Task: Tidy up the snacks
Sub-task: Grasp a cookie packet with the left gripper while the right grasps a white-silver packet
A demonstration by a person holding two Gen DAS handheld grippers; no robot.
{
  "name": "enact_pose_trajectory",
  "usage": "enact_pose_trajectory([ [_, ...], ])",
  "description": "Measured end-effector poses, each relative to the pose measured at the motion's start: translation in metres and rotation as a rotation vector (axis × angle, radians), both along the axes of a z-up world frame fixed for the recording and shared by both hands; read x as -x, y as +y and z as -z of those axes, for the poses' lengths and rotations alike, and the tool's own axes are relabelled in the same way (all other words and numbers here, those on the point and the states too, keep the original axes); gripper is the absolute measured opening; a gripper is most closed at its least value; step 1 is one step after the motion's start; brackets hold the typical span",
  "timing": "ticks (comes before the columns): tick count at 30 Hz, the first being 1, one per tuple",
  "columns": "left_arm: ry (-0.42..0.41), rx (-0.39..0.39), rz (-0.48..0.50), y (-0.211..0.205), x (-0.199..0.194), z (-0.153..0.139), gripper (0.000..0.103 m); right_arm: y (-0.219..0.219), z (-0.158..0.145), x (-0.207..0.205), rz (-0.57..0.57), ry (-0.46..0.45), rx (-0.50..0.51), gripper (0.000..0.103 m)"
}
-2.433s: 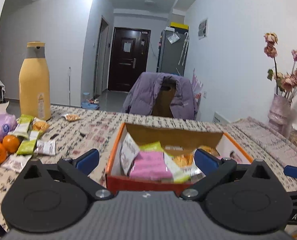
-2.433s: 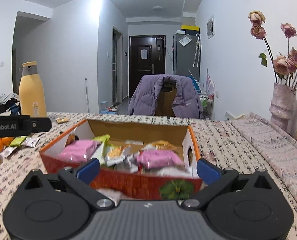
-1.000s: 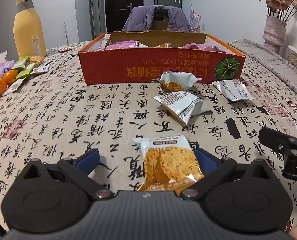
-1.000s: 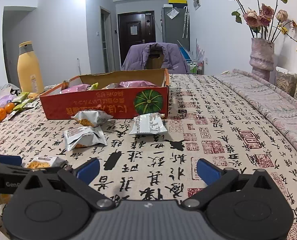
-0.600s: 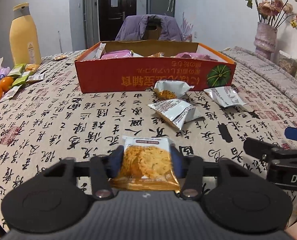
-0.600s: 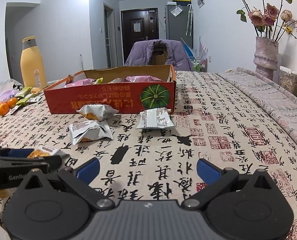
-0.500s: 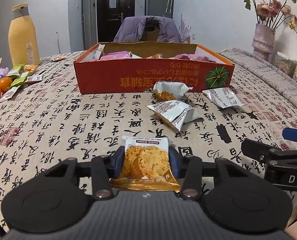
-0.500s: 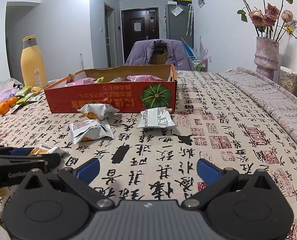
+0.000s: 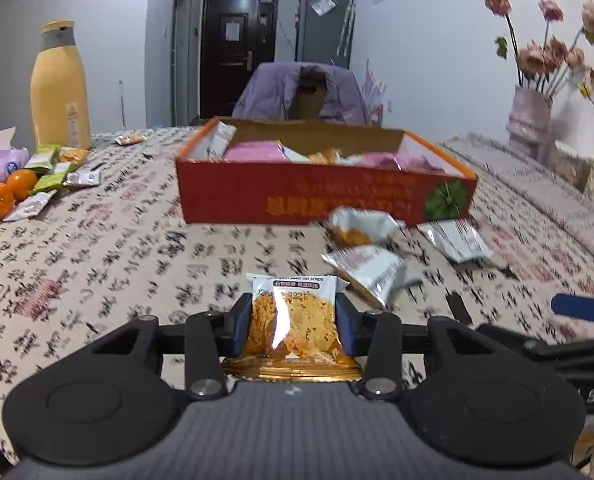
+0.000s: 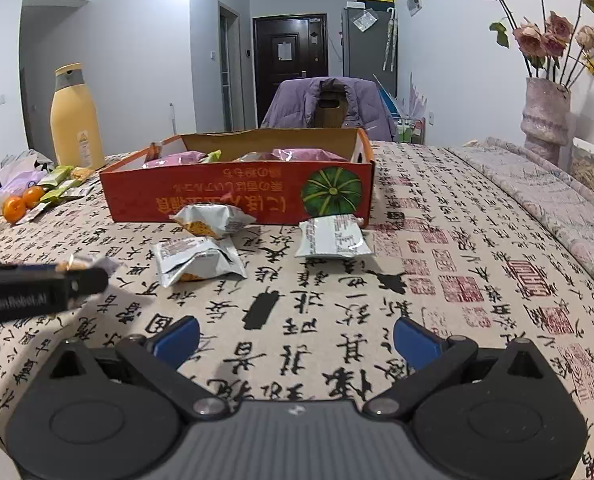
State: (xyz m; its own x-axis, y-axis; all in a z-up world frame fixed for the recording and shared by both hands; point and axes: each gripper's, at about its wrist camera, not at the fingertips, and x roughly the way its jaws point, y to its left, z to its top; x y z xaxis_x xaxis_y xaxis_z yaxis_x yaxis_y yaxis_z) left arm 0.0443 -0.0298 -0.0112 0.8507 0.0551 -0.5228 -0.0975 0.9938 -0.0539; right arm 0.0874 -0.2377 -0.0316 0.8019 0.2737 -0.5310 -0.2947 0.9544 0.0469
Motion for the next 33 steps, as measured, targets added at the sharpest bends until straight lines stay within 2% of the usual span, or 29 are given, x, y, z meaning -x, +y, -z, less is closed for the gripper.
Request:
enact_pose_trajectory([
  [7, -0.043, 0.001, -0.024, 0.020, -0.006, -0.010, 0.043, 0.014, -0.004, -0.008, -0.013, -0.009, 0.011, 0.103],
  [17, -0.072, 0.009, -0.049, 0.050, -0.025, -0.011, 0.043, 0.041, -0.005, -0.026, -0.039, 0.001, 0.036, 0.103],
  [24, -0.121, 0.017, -0.066, 0.071, -0.046, -0.013, 0.043, 0.059, -0.009, -0.039, -0.043, 0.005, 0.059, 0.103],
  [28, -0.131, 0.075, -0.041, 0.081, -0.051, -0.008, 0.043, 0.069, -0.009, -0.047, -0.050, 0.011, 0.075, 0.103],
  [33, -0.124, 0.108, -0.046, 0.088, -0.054, -0.004, 0.043, 0.083, -0.010, -0.059, -0.062, 0.018, 0.089, 0.103],
])
